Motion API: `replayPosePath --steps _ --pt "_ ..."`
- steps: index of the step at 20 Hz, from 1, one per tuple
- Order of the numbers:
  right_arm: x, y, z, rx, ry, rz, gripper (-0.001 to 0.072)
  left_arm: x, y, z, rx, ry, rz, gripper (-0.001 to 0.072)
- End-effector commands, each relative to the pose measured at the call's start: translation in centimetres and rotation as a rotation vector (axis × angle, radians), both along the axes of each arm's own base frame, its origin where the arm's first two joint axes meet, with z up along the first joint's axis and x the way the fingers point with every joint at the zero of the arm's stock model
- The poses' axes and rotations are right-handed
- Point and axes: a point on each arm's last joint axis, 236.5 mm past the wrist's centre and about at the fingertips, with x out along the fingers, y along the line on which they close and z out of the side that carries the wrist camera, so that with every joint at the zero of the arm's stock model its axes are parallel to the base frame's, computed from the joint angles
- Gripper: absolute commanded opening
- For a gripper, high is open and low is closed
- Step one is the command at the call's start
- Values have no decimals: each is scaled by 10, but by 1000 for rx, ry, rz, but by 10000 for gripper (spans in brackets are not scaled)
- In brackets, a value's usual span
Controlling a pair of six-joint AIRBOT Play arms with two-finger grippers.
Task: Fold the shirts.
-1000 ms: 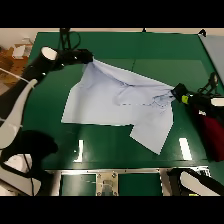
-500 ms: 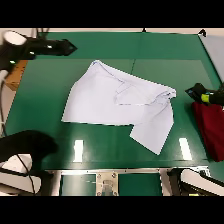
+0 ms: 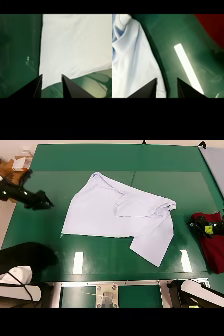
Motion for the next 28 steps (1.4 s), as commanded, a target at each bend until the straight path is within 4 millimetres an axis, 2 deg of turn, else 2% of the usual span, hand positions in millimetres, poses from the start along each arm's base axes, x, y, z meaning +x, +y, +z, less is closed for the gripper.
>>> replayPosePath --steps 1,3,7,8,9,12,13,15,17,18,20,23,25,26,27,28 --pt "-5 7 -6 10 16 15 292 -46 7 -58 25 154 25 302" --pt "-5 6 -6 8 15 12 292 -58 3 -74 16 189 40 301" --pt "-4 5 -8 6 15 9 292 -73 -21 -100 -9 212 46 302" --pt "-4 6 -10 11 21 11 292 -76 -29 -107 -3 216 36 355" --pt "-4 8 -13 18 28 17 293 -76 -36 -113 -4 218 29 481" --pt "-6 21 -26 59 67 51 293 -67 -59 -118 -44 210 33 493" --pt "-5 26 -29 68 77 65 293 -63 -63 -117 -58 192 32 463" --pt "-5 35 -34 80 92 92 293 -64 -66 -115 -70 184 15 229" --pt "-4 45 -39 91 107 122 295 -67 -67 -113 -77 187 -5 51" --pt "-4 50 -43 98 117 135 298 -68 -67 -113 -75 188 -6 55" --pt "-5 56 -49 113 136 149 365 -68 -66 -114 -70 188 -10 53" --pt "-5 61 -56 150 153 145 364 -70 -63 -114 -55 192 -24 68" --pt "-5 70 -59 188 160 162 359 -69 -53 -109 -12 188 -74 68" --pt "-5 75 -61 203 159 174 319 -62 -51 -104 -1 171 -82 65" --pt "-5 80 -62 221 164 183 212 -55 -51 -100 -6 151 -77 65" --pt "-4 86 -61 236 154 205 140 -51 -55 -96 -25 142 -67 64"
